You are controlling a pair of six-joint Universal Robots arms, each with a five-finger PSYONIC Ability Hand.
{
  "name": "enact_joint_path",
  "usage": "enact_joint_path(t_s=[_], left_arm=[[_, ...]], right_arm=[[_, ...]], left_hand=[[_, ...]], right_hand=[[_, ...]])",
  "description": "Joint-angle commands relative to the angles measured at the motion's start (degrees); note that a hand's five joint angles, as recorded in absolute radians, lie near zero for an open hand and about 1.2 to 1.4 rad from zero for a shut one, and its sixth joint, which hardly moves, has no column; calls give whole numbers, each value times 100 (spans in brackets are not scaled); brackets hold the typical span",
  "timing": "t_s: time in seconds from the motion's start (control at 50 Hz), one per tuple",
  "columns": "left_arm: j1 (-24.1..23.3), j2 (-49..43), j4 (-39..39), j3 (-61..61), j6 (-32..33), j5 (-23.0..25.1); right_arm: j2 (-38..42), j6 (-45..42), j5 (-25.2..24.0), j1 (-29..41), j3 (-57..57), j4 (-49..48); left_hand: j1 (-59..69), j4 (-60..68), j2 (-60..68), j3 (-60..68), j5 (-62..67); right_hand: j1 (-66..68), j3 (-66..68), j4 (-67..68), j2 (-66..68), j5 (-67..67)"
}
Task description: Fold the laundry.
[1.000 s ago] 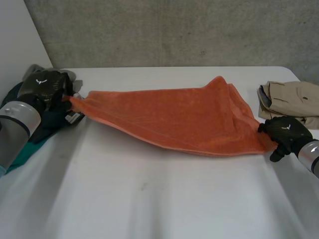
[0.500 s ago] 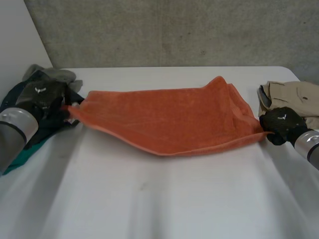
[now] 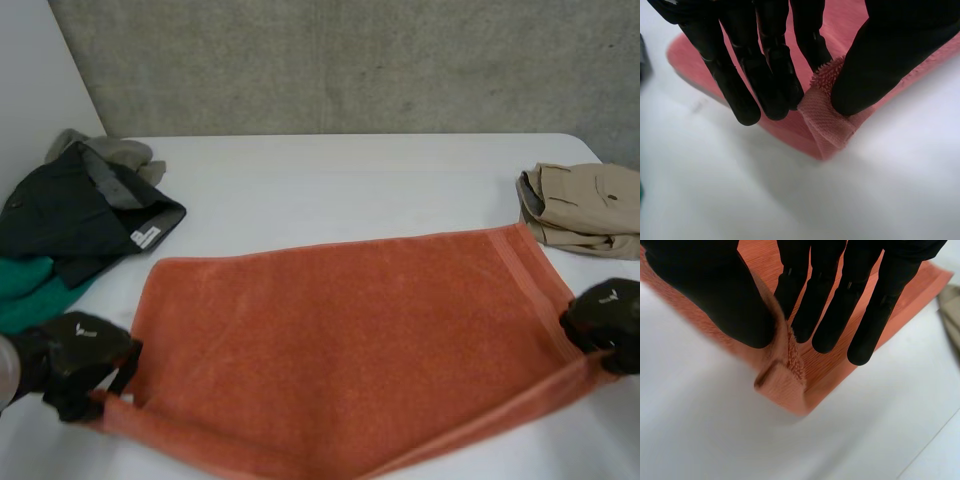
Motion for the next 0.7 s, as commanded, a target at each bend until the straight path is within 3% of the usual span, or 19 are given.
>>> enact_joint_path(t_s=[0.02,0.2,0.32,0.44,0.58,0.6,0.62,0.64,0.7], left_arm=[[-674,-889,1342,956,-1008,-766],[-1148,-2126,2352,2423,-1729,-1812],[-1351,-2918,2223,3294,-1852,-2252],[-1456,-3350,2213,3849,-1984,-2437],[-1588,-3570,2450,4289,-2265,-2569],[-1632,-3587,2476,4315,-2309,-2526],[-1658,-3588,2477,4315,-2327,-2499],[-1693,-3588,2477,4315,-2310,-2473],[-1782,-3518,2468,4280,-2345,-2473]], right_arm=[[639,1111,3,538,-699,-1154],[1437,2261,223,1030,-1639,-3007],[2202,2536,469,1294,-2412,-3598],[2853,2536,618,1497,-3098,-3827],[3311,2694,1181,1716,-3661,-4258],[3337,2711,1251,1725,-3697,-4284],[3372,2738,1426,1760,-3740,-4336],[3381,2747,1523,1778,-3750,-4346],[3329,2782,1787,1831,-3759,-4372]], left_hand=[[1482,1111,1119,1159,1294],[1482,1111,1119,1159,1294],[1482,1111,1119,1159,1294],[1482,1111,1119,1159,1294],[1482,1111,1119,1159,1294],[-1314,-1684,-1677,-1637,-1502],[-3257,-3628,-3620,-3580,-3445],[-5308,-5679,-5671,-5631,-5496],[-5518,-5889,-5881,-5841,-5706]], right_hand=[[1557,1195,1142,1252,1363],[1557,1195,1142,1252,1363],[1557,1195,1142,1252,1363],[1557,1195,1142,1252,1363],[1557,1195,1142,1252,1363],[289,-73,-126,-16,95],[-5336,-5698,-5751,-5641,-5530],[-5443,-5805,-5858,-5748,-5637],[-5443,-5805,-5858,-5748,-5637]])
